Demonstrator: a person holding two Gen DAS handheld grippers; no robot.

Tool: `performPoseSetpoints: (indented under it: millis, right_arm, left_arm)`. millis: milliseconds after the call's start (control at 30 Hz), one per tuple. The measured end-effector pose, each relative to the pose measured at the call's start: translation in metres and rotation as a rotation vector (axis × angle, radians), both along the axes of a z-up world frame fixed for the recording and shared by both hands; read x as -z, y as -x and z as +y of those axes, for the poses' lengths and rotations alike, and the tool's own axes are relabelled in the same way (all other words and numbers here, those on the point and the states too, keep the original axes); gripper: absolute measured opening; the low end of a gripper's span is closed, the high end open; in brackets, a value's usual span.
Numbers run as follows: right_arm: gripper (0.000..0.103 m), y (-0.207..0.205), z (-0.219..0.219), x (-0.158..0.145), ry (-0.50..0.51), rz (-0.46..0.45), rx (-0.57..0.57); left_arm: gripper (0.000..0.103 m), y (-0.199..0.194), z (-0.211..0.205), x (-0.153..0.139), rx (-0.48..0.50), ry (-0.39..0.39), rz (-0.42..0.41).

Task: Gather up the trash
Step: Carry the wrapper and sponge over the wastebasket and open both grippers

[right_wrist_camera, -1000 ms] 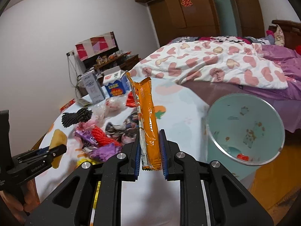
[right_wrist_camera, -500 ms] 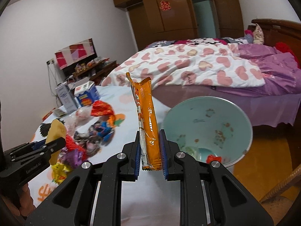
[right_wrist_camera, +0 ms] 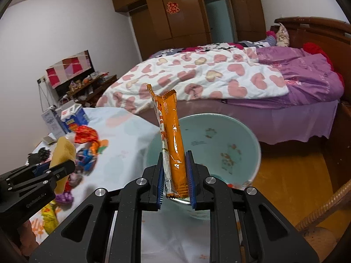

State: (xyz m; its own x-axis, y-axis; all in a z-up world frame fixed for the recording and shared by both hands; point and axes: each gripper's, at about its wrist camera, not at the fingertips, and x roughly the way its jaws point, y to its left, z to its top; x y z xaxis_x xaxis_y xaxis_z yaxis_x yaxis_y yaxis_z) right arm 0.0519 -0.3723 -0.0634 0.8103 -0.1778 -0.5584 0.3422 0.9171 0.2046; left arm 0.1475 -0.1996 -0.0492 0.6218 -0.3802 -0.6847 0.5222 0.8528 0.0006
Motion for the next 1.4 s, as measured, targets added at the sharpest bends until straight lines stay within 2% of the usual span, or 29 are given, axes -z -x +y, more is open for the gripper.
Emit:
performPoseSetpoints:
  millis: [367,700,900,1333,1400]
  right_arm:
    - [0.019,-0.002,-0.044,0.020,-0.001,0.061,0.071]
    - [0.019,-0.011,-0.070,0.037,-0.010,0.112,0.096]
    - [0.019,-0.018,-0.074,0.045,-0.021,0.139,0.092]
    - [0.021,-0.024,-0.082,0.053,-0.051,0.159,0.092]
    - [0.031,-0.022,-0.082,0.051,-0.050,0.148,0.098]
  left_arm:
    - [0.029,-0.001,-0.061,0.007,0.087,-0.025,0.000]
    - [0.029,-0.012,-0.110,0.027,0.140,-0.054,0.036]
    - [0.029,-0.023,-0.129,0.040,0.159,-0.067,0.074]
    - [0.031,-0.034,-0.143,0.057,0.151,-0.108,0.098]
    - [0.033,-0.035,-0.144,0.058,0.145,-0.110,0.095]
